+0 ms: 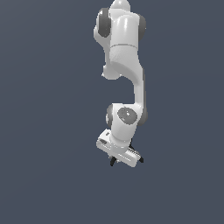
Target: Pick up the object and move it to a goal position.
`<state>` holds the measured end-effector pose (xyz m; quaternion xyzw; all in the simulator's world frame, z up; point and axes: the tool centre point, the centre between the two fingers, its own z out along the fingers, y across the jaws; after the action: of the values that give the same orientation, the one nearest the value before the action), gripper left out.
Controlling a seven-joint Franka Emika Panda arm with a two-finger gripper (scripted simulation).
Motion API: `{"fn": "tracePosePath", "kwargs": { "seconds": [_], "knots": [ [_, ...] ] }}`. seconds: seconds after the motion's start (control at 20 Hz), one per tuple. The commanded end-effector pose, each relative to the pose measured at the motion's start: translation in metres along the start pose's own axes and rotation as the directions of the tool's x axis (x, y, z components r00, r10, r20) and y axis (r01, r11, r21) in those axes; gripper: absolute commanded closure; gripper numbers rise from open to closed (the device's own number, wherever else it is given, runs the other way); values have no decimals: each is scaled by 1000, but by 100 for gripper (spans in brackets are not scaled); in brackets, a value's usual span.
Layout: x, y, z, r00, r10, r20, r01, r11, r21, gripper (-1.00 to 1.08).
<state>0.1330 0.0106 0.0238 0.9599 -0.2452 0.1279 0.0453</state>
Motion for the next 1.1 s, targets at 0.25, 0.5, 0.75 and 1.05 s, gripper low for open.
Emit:
{"fn": "tracePosePath", "kwargs": {
  "seconds": [0.25, 0.5, 0.75, 1.05],
  "knots": [
    [-5, 7, -13, 1000, 0, -1, 0, 1000, 2, 108],
    [-12, 17, -30, 1000, 0, -1, 0, 1000, 2, 108],
    [-23, 31, -55, 1000, 1, -1, -1, 1000, 3, 108],
    [-36, 50, -87, 1000, 1, -1, -1, 1000, 3, 108]
  ]
}}
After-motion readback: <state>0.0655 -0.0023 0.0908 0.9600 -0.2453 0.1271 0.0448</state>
